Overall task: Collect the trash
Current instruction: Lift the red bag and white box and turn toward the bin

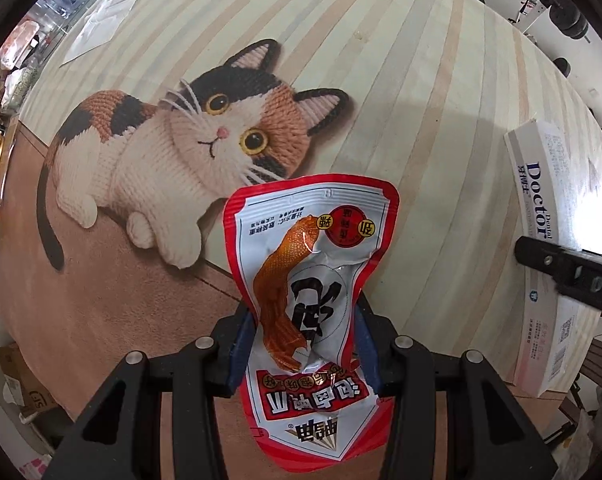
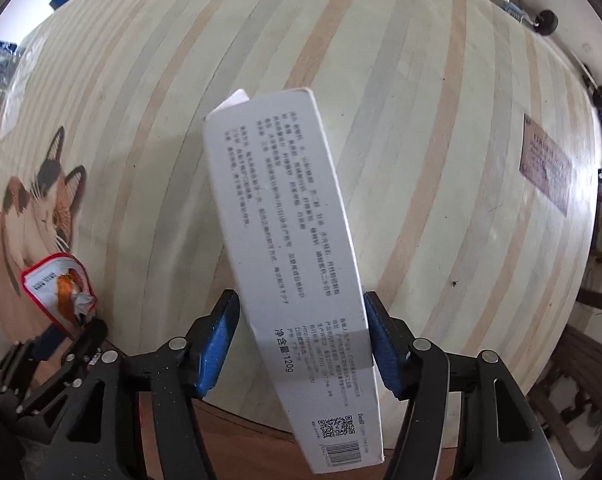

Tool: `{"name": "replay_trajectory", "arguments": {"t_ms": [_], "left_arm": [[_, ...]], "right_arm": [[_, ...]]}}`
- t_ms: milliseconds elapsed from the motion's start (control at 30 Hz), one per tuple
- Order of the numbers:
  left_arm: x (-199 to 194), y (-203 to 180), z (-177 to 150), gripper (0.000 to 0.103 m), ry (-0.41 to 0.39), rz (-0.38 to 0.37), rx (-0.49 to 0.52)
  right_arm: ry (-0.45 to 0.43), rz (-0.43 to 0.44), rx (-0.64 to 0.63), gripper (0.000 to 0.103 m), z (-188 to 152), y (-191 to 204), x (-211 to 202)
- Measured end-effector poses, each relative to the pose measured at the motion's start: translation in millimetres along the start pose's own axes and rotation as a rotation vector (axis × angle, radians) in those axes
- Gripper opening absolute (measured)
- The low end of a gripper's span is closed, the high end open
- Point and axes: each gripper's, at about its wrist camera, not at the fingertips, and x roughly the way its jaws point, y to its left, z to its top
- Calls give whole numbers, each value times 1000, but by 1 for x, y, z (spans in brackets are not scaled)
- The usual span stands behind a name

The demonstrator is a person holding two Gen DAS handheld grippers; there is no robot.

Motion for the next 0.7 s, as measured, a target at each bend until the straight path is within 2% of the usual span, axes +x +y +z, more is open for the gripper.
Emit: {"name": "replay_trajectory", "arguments": {"t_ms": [67,100,133,267,467,567,700], "left_arm": [[-9,6,-12,42,-11,-6,4],[-12,5,-13,42,-20,-8,8],[-16,10,-16,42,-25,-12,10],[-32,18,-23,42,-56,-41,0],[-73,44,-44,42,-131,-86,-48],[-100,66,-61,42,-181,-100,-79],[-141,101,-100,42,-256,-111,-141]], "right_arm": [[-17,-26,-22,64,-1,10,0],[-30,-41,-32,55,-4,13,0],[-50,-56,-41,52,-8,14,-2],[-79,-29,-40,52,-31,21,-11],[-135,10,-81,52,-51,36,-46],[-164,39,-122,51,-71,55,-68],[-200,85,-187,51,-95,73,-98]]}}
